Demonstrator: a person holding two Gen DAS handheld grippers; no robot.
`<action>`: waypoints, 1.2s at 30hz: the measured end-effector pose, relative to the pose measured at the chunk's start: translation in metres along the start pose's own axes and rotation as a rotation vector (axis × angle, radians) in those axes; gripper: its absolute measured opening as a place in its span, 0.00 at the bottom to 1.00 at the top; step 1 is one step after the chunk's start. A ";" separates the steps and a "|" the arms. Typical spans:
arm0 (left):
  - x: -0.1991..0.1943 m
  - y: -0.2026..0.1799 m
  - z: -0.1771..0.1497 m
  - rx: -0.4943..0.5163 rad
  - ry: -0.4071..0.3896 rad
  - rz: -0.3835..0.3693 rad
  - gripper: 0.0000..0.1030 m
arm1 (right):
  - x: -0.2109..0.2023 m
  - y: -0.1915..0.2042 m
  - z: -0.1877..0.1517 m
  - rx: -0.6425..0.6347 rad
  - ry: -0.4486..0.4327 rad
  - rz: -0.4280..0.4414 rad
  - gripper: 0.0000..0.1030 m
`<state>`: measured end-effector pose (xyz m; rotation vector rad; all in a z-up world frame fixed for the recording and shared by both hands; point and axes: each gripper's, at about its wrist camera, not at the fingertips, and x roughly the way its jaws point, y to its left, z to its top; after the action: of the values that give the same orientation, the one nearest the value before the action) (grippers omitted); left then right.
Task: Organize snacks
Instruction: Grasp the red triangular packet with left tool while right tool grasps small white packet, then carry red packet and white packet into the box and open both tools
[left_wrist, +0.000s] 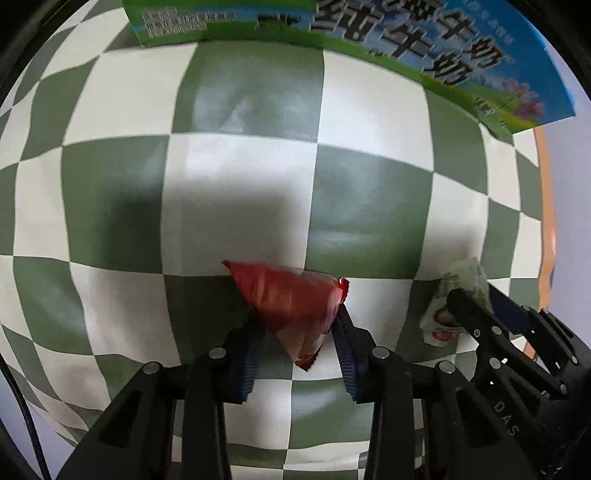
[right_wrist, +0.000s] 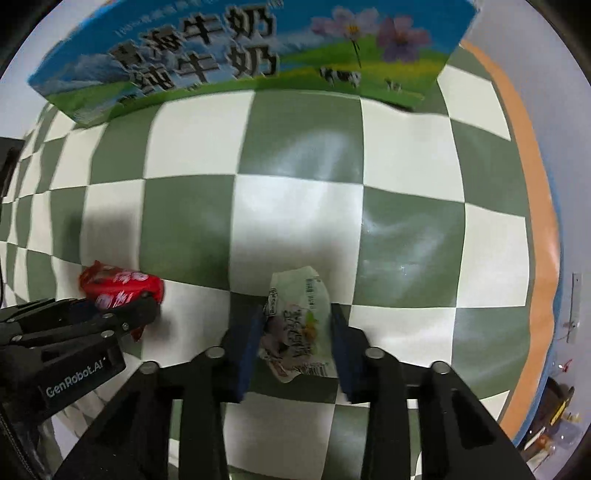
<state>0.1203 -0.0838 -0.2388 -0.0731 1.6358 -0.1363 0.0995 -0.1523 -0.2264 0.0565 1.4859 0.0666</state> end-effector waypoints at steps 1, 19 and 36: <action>-0.003 -0.001 0.000 0.002 -0.005 -0.003 0.32 | -0.003 0.003 0.000 -0.006 -0.004 0.001 0.30; 0.021 0.016 0.018 -0.048 0.100 -0.090 0.34 | 0.011 -0.022 0.011 0.093 0.105 0.123 0.49; -0.064 0.009 0.032 -0.003 -0.007 -0.159 0.23 | -0.080 -0.052 0.007 0.125 -0.008 0.262 0.38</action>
<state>0.1574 -0.0677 -0.1785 -0.2056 1.6223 -0.2550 0.1000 -0.2101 -0.1501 0.3527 1.4662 0.1848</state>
